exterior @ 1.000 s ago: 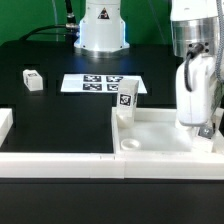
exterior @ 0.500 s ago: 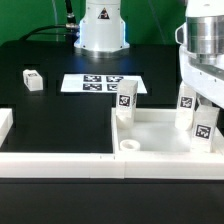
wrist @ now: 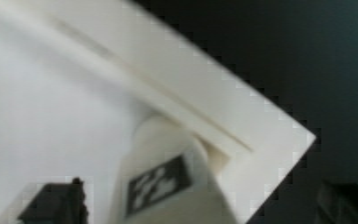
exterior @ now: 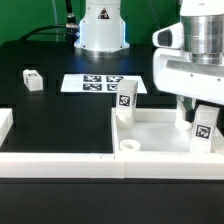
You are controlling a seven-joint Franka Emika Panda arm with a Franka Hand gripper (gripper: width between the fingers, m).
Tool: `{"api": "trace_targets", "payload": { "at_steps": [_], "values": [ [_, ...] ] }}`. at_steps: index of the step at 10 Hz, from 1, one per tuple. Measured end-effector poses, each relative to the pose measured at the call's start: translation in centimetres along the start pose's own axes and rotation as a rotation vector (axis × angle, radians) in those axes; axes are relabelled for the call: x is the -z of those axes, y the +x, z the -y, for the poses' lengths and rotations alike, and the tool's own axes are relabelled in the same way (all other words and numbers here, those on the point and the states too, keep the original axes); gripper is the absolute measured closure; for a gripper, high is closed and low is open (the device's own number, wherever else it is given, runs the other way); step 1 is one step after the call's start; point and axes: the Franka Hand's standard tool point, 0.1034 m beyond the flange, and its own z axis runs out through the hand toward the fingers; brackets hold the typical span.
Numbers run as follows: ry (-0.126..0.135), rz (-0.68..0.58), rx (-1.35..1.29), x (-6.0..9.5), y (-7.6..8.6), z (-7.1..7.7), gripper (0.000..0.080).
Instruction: Assemble square table
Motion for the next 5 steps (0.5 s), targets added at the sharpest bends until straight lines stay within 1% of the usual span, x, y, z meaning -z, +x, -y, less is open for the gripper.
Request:
{"api": "trace_targets", "payload": {
  "at_steps": [1,2,3,4,5],
  "values": [
    [-0.009,-0.007,0.107,0.07,0.34,-0.2,0.0151],
    [-0.009,-0.006,0.09,0.03,0.28,-0.18,0.0151],
    [-0.009,-0.006,0.07,0.03,0.28,-0.19,0.0178],
    [-0.009,-0.006,0.071,0.02,0.31,-0.21,0.0178],
    [-0.007,-0.005,0.037,0.01,0.27,-0.18,0.0362]
  ]
}}
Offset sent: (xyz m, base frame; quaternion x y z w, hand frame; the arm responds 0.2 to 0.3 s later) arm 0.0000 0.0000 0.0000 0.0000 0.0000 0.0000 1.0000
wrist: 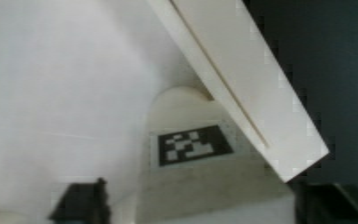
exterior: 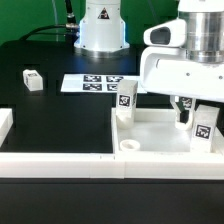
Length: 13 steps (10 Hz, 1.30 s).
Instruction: Assemble square table
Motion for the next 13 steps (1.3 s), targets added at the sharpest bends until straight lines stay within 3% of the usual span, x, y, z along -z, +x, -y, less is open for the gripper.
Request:
{"api": "trace_targets", "payload": {
  "at_steps": [1,5,6,9,13],
  "values": [
    [0.001,0.001,-0.082,0.0,-0.02,0.02,0.0514],
    [0.001,0.001,-0.399,-0.03,0.04,0.01,0.0511],
    [0.012,0.017,-0.603,-0.03,0.11,-0.08,0.0511],
    [0.086,0.113,-1.153,-0.13,-0.12,0.14,0.0511],
    [0.067,0.124,-1.371,-0.14,-0.02,-0.07,0.0511]
  ]
}}
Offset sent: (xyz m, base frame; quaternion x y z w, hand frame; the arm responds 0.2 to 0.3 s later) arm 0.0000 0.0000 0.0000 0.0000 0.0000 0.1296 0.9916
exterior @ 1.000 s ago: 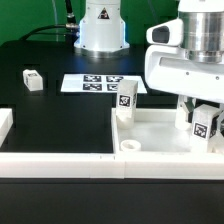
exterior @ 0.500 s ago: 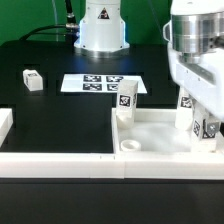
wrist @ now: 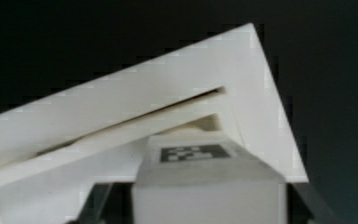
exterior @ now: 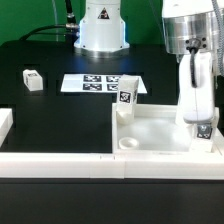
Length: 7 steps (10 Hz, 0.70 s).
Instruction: Assemble square table
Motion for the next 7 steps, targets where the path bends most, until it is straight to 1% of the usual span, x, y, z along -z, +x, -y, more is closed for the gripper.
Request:
{"api": "trace_targets", "payload": {
  "at_steps": [1,2,3,4,5,6,7],
  "values": [
    [0.0,0.0,-0.011,0.0,0.0,0.0,0.0402],
    [0.0,-0.001,-0.009,0.0,0.0,0.0,0.0265],
    [0.0,-0.001,-0.009,-0.1,0.0,0.0,0.0186],
    [0.0,-0.001,0.037,0.2,0.2,0.0,0.0157],
    [0.001,-0.003,0.093,1.0,1.0,-0.1,0.0157],
    [0.014,-0.004,0.124,2.3,2.3,0.0,0.0152],
    [0.031,-0.004,0.16,3.8,3.6,0.6,0.0152]
  ]
}}
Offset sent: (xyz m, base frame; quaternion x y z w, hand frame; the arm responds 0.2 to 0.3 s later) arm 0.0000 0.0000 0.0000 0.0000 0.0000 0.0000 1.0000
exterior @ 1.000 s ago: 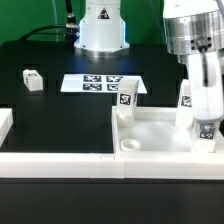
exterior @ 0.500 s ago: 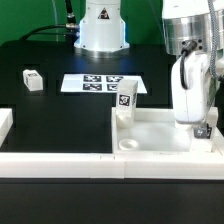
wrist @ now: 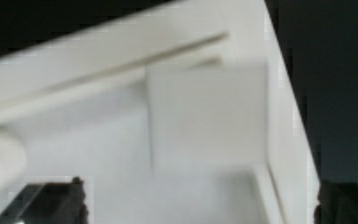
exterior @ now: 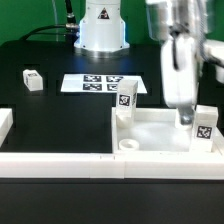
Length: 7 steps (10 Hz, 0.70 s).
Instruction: Assemble square table
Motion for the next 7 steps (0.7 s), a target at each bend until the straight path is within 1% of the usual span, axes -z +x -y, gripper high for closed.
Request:
{"api": "trace_targets", "payload": {
  "at_steps": [1,2,3,7],
  "values": [
    [0.017,0.001,0.023,1.39,1.13,0.67,0.0151],
    [0.019,-0.001,0.028,1.57,1.66,0.86,0.0151],
    [0.015,-0.002,0.031,1.33,1.5,0.68,0.0151],
    [0.015,-0.003,0.032,1.3,1.48,0.66,0.0151]
  ]
}}
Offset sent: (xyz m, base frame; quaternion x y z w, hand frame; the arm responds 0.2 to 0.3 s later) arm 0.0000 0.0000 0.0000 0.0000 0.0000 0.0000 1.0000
